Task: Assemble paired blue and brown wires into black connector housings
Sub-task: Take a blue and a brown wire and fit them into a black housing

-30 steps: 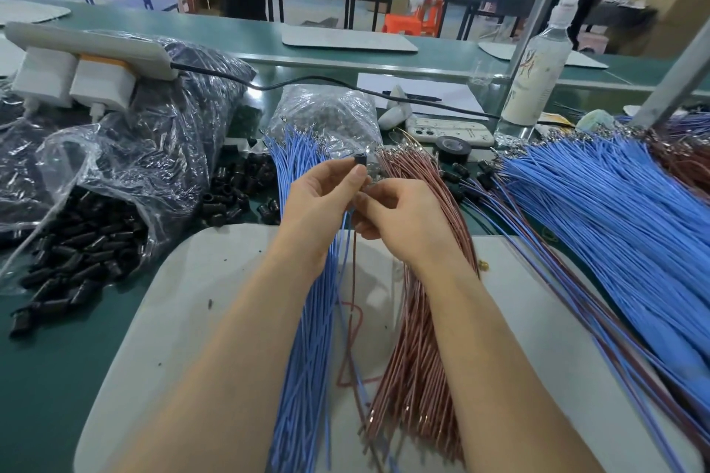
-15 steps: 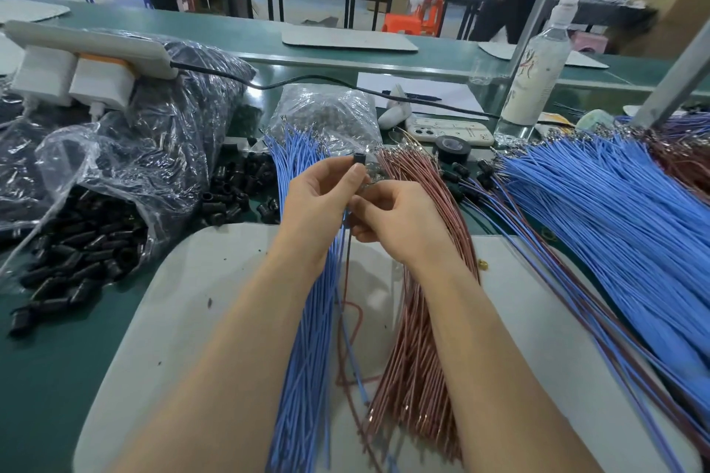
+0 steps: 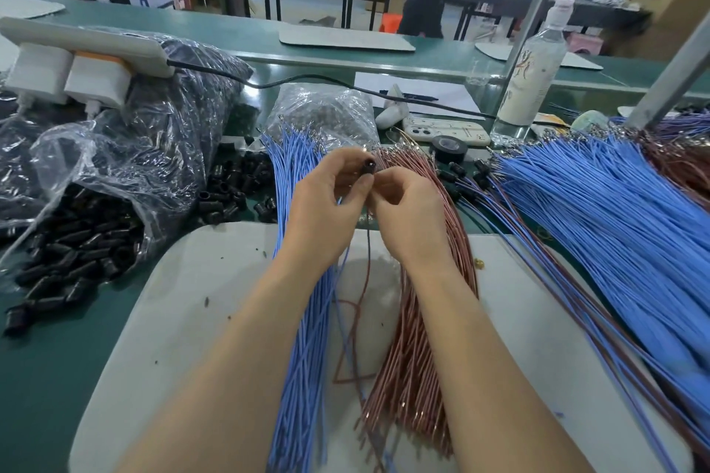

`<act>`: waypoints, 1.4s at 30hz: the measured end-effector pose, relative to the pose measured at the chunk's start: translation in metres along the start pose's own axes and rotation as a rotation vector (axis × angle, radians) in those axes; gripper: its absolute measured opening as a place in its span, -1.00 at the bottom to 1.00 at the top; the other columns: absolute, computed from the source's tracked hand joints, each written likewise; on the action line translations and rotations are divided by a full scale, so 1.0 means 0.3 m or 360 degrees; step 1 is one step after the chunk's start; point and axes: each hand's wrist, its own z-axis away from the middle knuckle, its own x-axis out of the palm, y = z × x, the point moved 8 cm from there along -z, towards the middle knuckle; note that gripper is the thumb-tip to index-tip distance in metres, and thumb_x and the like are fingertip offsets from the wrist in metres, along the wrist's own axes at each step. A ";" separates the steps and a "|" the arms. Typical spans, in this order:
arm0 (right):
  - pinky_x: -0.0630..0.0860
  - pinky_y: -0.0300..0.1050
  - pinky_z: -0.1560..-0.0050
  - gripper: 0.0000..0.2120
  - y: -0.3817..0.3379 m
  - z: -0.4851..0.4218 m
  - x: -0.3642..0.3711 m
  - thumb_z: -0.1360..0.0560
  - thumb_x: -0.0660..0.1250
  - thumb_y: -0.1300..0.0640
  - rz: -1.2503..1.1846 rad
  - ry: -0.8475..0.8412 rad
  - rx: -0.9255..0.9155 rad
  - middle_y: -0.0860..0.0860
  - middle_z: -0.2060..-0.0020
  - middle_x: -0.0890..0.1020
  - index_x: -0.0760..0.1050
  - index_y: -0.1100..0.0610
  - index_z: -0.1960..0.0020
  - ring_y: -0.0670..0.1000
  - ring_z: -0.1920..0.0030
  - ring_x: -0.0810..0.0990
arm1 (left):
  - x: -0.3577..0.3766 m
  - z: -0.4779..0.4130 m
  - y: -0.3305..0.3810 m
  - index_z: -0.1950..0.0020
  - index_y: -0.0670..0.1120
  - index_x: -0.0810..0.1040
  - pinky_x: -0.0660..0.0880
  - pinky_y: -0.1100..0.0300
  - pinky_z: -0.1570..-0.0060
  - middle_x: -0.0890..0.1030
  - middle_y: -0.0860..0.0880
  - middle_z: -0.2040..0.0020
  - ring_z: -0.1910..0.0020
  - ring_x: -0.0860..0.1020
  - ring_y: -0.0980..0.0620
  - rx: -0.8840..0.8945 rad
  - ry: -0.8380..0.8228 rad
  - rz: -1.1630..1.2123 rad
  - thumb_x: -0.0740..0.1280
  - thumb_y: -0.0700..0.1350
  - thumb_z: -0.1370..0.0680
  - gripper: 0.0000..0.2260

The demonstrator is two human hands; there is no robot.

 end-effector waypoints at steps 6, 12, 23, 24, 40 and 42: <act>0.43 -0.08 0.01 -0.85 0.006 -0.004 -0.008 -0.56 0.22 0.29 0.0055 0.0022 -0.0041 0.20 0.06 0.62 0.54 0.29 -0.04 0.17 0.00 0.56 | 0.007 0.003 0.011 0.15 0.13 0.43 0.38 0.36 0.04 0.48 0.21 0.19 0.29 0.48 0.45 0.0004 -0.0012 -0.0040 0.22 -0.34 -0.56 -0.67; 0.44 -0.06 0.00 -0.86 0.014 -0.011 -0.007 -0.55 0.22 0.30 0.0072 0.0040 -0.0048 0.20 0.07 0.62 0.54 0.28 -0.03 0.17 0.01 0.56 | 0.007 -0.002 0.002 0.19 0.16 0.45 0.42 0.42 0.10 0.50 0.23 0.21 0.29 0.49 0.43 0.0028 -0.0011 -0.0045 0.25 -0.34 -0.54 -0.63; 0.46 -0.06 0.00 -0.84 0.034 -0.016 0.004 -0.53 0.23 0.31 0.0097 0.0044 -0.0057 0.16 0.07 0.63 0.55 0.25 -0.05 0.15 0.02 0.57 | 0.000 -0.007 -0.018 0.13 0.09 0.47 0.45 0.31 0.05 0.52 0.19 0.20 0.21 0.50 0.28 0.0038 0.0039 -0.0154 0.30 -0.31 -0.52 -0.73; 0.46 -0.05 0.00 -0.85 0.036 -0.016 0.004 -0.53 0.23 0.31 0.0091 0.0043 -0.0058 0.17 0.08 0.63 0.56 0.25 -0.04 0.15 0.03 0.57 | -0.001 -0.007 -0.015 0.15 0.12 0.47 0.45 0.35 0.07 0.52 0.20 0.20 0.23 0.50 0.31 0.0049 0.0039 -0.0156 0.30 -0.31 -0.52 -0.71; 0.48 -0.09 -0.01 -0.82 0.066 -0.047 0.017 -0.53 0.25 0.28 0.0086 0.0020 -0.0068 0.12 0.06 0.65 0.59 0.21 -0.06 0.11 0.02 0.59 | -0.002 -0.010 -0.028 0.07 0.03 0.53 0.48 0.39 0.07 0.57 0.13 0.15 0.19 0.53 0.26 0.0043 0.0091 -0.0234 0.32 -0.31 -0.51 -0.78; 0.48 -0.15 -0.01 -0.80 0.060 -0.059 0.002 -0.54 0.25 0.24 0.0018 0.0045 -0.0095 0.06 0.05 0.65 0.59 0.16 -0.10 0.04 0.02 0.59 | -0.014 -0.017 -0.042 -0.04 -0.08 0.56 0.50 0.25 -0.02 0.59 0.04 0.09 0.10 0.55 0.12 0.0006 0.0124 -0.0263 0.32 -0.29 -0.52 -0.84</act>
